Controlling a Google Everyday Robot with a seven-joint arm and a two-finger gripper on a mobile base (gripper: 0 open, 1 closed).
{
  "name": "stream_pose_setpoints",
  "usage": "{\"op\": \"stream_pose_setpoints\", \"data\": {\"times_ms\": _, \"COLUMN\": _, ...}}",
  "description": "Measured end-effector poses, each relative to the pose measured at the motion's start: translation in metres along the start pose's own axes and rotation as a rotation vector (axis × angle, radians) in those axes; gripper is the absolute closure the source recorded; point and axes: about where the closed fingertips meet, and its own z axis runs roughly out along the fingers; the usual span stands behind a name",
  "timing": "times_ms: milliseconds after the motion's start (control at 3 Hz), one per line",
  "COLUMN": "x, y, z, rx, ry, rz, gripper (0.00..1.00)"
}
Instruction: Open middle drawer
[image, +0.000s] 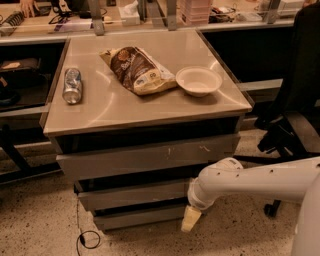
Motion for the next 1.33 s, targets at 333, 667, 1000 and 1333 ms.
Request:
{"op": "stream_pose_setpoints", "data": {"times_ms": 333, "x": 0.002, "y": -0.022, "z": 0.007, "rx": 0.033, "ry": 0.009, "rz": -0.003, "gripper": 0.00}}
{"op": "stream_pose_setpoints", "data": {"times_ms": 667, "x": -0.001, "y": -0.037, "z": 0.016, "rx": 0.044, "ry": 0.008, "rz": -0.007, "gripper": 0.00}}
{"op": "stream_pose_setpoints", "data": {"times_ms": 1000, "x": -0.007, "y": -0.049, "z": 0.027, "rx": 0.044, "ry": 0.008, "rz": -0.014, "gripper": 0.00}}
{"op": "stream_pose_setpoints", "data": {"times_ms": 1333, "x": -0.011, "y": -0.058, "z": 0.038, "rx": 0.036, "ry": 0.005, "rz": -0.018, "gripper": 0.00}}
